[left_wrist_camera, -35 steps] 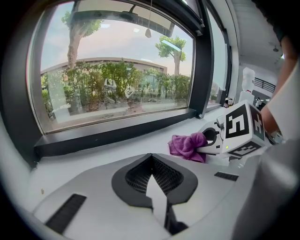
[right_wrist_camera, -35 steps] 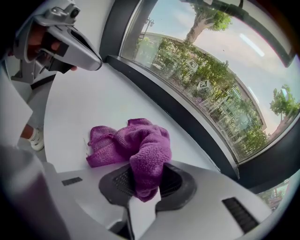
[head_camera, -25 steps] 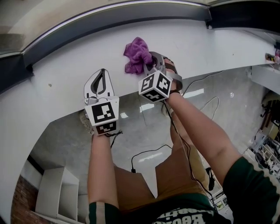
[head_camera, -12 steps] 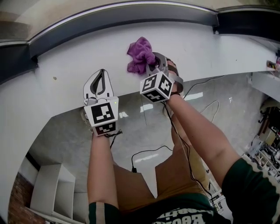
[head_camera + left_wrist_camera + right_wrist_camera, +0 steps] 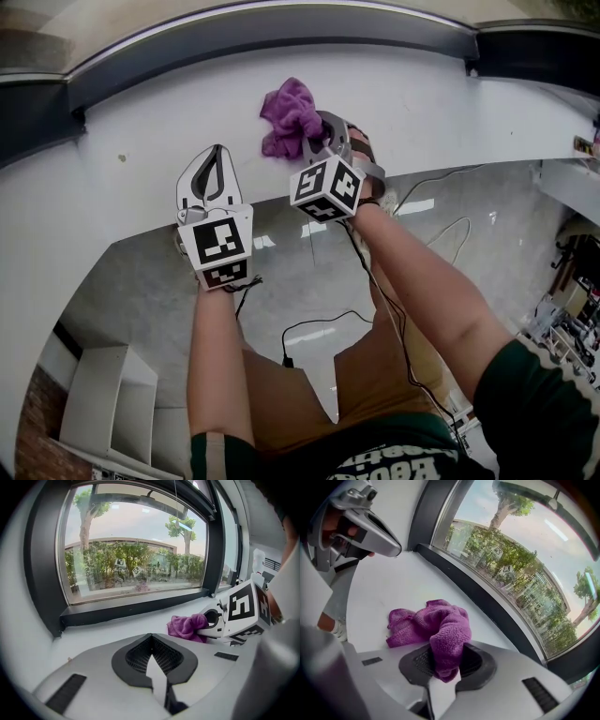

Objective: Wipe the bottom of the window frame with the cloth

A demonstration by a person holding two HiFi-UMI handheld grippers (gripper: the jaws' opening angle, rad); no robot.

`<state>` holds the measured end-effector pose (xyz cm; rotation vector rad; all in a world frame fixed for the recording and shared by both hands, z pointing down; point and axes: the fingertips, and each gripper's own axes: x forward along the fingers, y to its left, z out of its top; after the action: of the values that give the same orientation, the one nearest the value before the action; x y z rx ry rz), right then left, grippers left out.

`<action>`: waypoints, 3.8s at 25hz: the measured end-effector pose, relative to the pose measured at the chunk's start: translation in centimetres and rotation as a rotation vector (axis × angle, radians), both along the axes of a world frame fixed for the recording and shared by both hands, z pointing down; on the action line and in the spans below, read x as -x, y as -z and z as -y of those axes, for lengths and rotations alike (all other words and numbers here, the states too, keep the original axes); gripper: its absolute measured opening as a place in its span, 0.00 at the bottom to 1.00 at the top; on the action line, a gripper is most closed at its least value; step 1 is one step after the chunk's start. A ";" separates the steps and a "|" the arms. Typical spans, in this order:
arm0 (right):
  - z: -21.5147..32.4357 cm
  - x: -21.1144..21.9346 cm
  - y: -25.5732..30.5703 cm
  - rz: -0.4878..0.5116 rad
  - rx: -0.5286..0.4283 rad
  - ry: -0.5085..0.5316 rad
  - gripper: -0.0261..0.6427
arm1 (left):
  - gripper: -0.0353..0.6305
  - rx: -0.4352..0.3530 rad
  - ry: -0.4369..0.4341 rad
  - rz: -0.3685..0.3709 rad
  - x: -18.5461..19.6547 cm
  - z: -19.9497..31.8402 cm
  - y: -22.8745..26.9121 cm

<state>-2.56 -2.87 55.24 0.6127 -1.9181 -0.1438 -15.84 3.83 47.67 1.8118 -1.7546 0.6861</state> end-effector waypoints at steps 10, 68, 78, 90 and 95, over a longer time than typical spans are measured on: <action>-1.4 3.1 0.3 0.022 -0.002 0.023 0.17 | 0.06 0.005 0.025 0.009 2.5 -1.3 0.4; -8.8 22.2 0.6 0.059 0.032 0.241 0.17 | 0.06 0.004 0.253 0.038 19.6 -10.7 1.8; -10.1 25.8 0.4 0.087 0.041 0.296 0.17 | 0.06 0.017 0.281 0.036 20.5 -11.8 1.1; -12.8 30.3 0.8 0.135 0.041 0.344 0.17 | 0.06 0.031 0.316 0.005 21.7 -14.2 0.2; -13.3 31.6 0.9 0.153 0.047 0.362 0.17 | 0.06 0.034 0.340 -0.020 22.1 -14.9 0.2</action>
<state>-34.12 10.45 54.35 0.2459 -2.1614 -0.2877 -37.94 18.77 47.51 1.4417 -1.9601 0.5523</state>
